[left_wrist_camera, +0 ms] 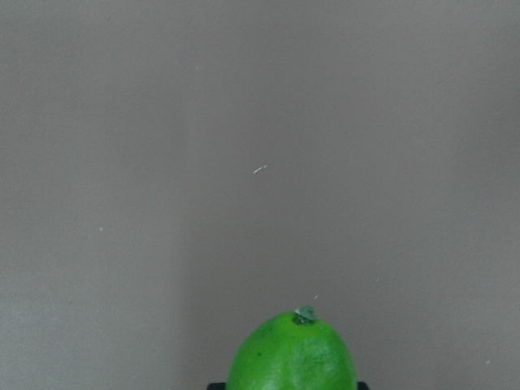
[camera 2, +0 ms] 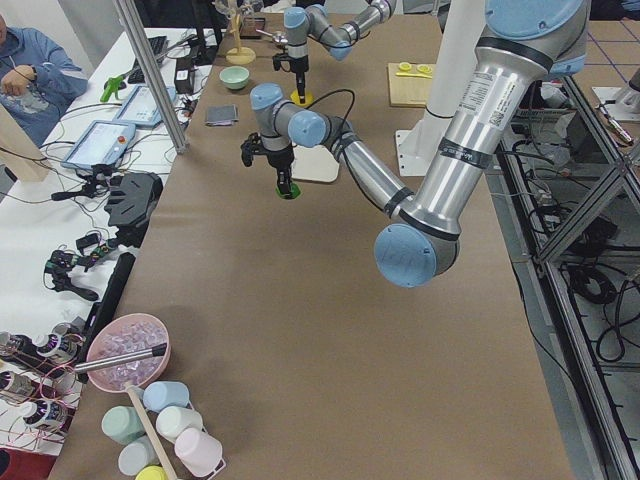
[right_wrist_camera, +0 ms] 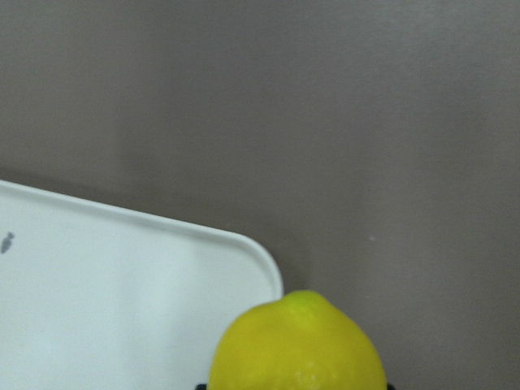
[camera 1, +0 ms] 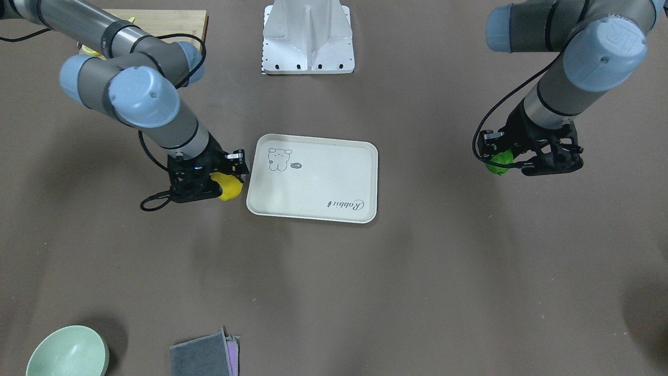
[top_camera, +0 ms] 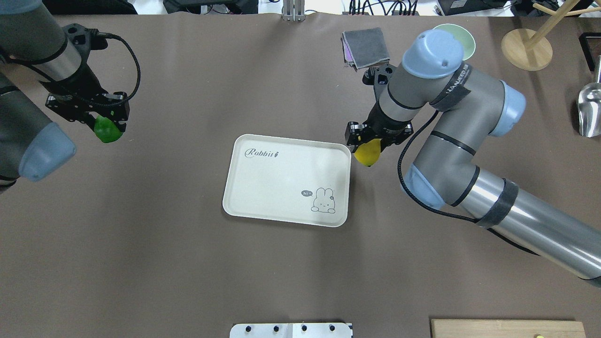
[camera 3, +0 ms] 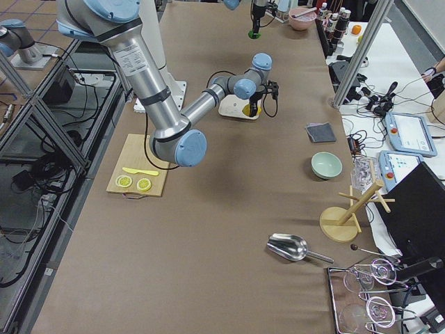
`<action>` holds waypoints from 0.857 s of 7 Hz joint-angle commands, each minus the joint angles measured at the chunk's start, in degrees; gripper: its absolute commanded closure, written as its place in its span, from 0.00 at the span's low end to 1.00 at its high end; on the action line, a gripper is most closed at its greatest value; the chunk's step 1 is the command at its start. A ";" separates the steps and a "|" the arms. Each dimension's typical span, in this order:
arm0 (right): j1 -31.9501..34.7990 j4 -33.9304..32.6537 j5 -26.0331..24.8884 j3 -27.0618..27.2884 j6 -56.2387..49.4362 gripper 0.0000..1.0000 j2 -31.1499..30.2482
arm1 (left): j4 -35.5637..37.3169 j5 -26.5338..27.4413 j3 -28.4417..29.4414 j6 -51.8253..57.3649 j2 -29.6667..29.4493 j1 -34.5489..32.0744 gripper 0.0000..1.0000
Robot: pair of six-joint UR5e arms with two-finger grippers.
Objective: Place all lemons on tray
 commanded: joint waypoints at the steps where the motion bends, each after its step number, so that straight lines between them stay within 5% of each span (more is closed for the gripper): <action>1: -3.34 0.10 -2.37 -5.42 3.24 1.00 6.40 | -0.71 -0.54 4.77 -0.50 -5.16 0.28 1.00; 4: -4.66 4.49 -2.46 -7.55 4.74 1.00 5.89 | -0.54 -0.54 8.04 -1.21 -9.49 3.09 1.00; 5: -4.92 4.50 -2.46 -7.64 4.82 0.64 5.89 | -0.71 -0.45 8.82 -2.86 -10.89 3.18 1.00; 6: -6.06 4.93 -3.42 -7.20 5.00 0.01 5.80 | -0.62 -0.54 8.83 -4.88 -12.21 3.18 1.00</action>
